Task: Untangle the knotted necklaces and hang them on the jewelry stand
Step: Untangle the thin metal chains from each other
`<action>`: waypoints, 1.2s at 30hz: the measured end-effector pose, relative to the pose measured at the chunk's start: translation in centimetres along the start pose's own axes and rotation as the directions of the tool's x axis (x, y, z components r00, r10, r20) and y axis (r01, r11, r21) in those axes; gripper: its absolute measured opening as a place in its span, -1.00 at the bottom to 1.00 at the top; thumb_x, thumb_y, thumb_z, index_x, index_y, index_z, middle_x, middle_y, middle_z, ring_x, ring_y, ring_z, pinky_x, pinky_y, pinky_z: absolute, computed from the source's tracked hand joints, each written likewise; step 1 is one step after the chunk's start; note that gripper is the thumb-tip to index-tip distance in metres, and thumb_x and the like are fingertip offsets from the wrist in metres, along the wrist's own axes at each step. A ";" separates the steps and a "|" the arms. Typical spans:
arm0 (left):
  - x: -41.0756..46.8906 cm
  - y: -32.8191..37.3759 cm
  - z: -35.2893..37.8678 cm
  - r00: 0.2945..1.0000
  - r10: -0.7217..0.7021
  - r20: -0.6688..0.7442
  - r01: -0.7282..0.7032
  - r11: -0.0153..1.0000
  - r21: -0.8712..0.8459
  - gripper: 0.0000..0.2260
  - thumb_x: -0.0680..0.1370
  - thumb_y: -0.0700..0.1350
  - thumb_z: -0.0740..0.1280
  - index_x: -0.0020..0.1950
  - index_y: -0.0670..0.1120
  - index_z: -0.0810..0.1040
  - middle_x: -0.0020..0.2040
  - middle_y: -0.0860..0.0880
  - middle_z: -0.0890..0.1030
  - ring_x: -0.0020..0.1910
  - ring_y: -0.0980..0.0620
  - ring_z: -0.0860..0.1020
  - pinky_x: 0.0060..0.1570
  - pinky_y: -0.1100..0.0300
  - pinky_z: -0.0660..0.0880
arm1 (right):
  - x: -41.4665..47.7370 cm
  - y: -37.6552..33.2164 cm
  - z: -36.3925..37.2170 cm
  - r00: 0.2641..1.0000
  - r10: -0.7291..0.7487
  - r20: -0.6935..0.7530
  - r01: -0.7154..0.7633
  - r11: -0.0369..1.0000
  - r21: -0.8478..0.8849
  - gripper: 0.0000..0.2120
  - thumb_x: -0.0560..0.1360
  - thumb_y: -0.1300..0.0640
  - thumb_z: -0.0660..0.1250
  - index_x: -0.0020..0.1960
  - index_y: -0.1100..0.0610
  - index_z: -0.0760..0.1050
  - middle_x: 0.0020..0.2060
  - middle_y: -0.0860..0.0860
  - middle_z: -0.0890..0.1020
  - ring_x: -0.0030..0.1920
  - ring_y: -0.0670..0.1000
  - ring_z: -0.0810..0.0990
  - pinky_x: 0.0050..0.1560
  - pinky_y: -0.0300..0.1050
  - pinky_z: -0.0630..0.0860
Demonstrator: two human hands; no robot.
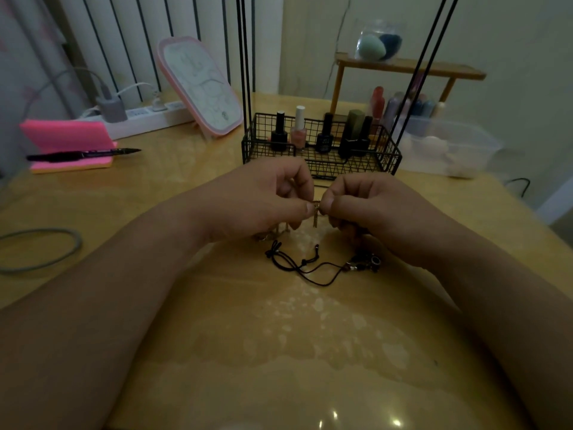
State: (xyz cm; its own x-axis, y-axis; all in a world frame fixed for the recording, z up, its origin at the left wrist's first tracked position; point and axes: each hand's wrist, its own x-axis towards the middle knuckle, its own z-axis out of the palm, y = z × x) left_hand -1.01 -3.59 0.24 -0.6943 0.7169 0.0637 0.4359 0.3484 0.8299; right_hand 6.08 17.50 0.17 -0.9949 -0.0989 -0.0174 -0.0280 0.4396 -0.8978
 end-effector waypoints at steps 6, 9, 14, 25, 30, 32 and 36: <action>0.0 0.0 0.0 1.000 -0.014 0.002 0.014 0.997 0.082 -0.92 0.61 -0.13 0.42 0.08 0.03 0.61 -0.22 0.02 0.70 -0.29 0.09 0.59 -0.31 0.20 0.51 | 0.1 0.1 0.2 0.999 -0.019 -0.036 0.016 0.997 -0.081 -0.90 0.57 0.10 0.43 -0.10 0.10 0.65 -0.33 -0.04 0.65 -0.34 -0.03 0.51 -0.28 -0.06 0.45; 0.1 -0.2 0.1 0.998 0.030 -0.058 -0.023 0.994 0.110 -0.87 0.58 -0.13 0.46 0.09 0.02 0.57 -0.10 0.05 0.65 -0.30 0.22 0.57 -0.33 0.32 0.50 | 0.1 0.2 0.5 0.998 -0.026 -0.062 0.021 0.997 -0.078 -0.89 0.56 0.10 0.44 -0.08 0.13 0.66 -0.31 -0.02 0.66 -0.33 0.02 0.52 -0.27 -0.01 0.45; 0.3 -0.2 0.0 0.996 0.046 -0.072 -0.031 0.980 0.198 -0.94 0.57 -0.12 0.48 -0.04 -0.03 0.62 -0.33 0.31 0.59 -0.42 0.26 0.49 -0.41 0.42 0.39 | 0.2 0.1 0.8 0.997 0.000 -0.082 -0.006 0.997 -0.072 -0.89 0.57 0.08 0.43 -0.08 0.11 0.66 -0.31 -0.03 0.69 -0.32 0.00 0.55 -0.25 -0.03 0.49; 0.4 -0.2 0.2 0.997 0.042 -0.067 -0.024 0.969 0.247 -0.94 0.57 -0.02 0.42 -0.03 0.04 0.67 -0.33 0.34 0.57 -0.35 0.31 0.51 -0.40 0.48 0.33 | 0.2 0.1 1.0 0.997 -0.005 -0.079 0.001 0.999 -0.053 -0.88 0.60 0.09 0.41 -0.08 0.10 0.67 -0.29 -0.01 0.70 -0.34 -0.05 0.56 -0.27 -0.06 0.48; 0.4 -0.3 0.2 0.997 0.027 -0.071 -0.011 0.976 0.217 -0.91 0.58 -0.10 0.41 -0.08 0.04 0.69 -0.38 0.23 0.59 -0.42 0.26 0.48 -0.41 0.41 0.38 | 0.2 0.2 0.8 0.999 -0.026 -0.042 0.023 0.997 -0.073 -0.91 0.58 0.14 0.43 -0.09 0.03 0.68 -0.26 0.07 0.69 -0.31 0.02 0.55 -0.26 -0.01 0.48; 0.4 -0.3 0.2 0.996 0.024 -0.084 -0.006 0.978 0.209 -0.90 0.57 -0.12 0.40 -0.12 0.04 0.67 -0.41 0.21 0.58 -0.44 0.26 0.47 -0.39 0.35 0.40 | 0.1 0.2 0.8 0.999 -0.038 -0.031 0.035 0.994 -0.100 -0.93 0.56 0.15 0.45 -0.08 0.01 0.68 -0.21 0.22 0.67 -0.31 0.07 0.52 -0.25 0.03 0.45; 0.2 -0.3 0.1 0.998 0.015 -0.064 -0.005 0.988 0.156 -0.89 0.56 -0.15 0.40 0.04 0.04 0.63 -0.18 0.13 0.71 -0.29 0.17 0.60 -0.24 0.10 0.54 | 0.1 0.2 0.4 0.998 -0.045 -0.032 0.041 0.992 -0.115 -0.94 0.58 0.12 0.43 -0.04 0.03 0.68 -0.22 0.19 0.67 -0.30 0.06 0.50 -0.22 0.04 0.44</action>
State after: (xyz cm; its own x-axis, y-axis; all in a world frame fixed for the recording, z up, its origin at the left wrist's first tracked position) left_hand -1.23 -3.45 -0.02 -0.7229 0.6818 0.1119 0.5235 0.4348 0.7327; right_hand 6.04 17.23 -0.21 -0.9952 -0.0902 0.0368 -0.0795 0.5352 -0.8410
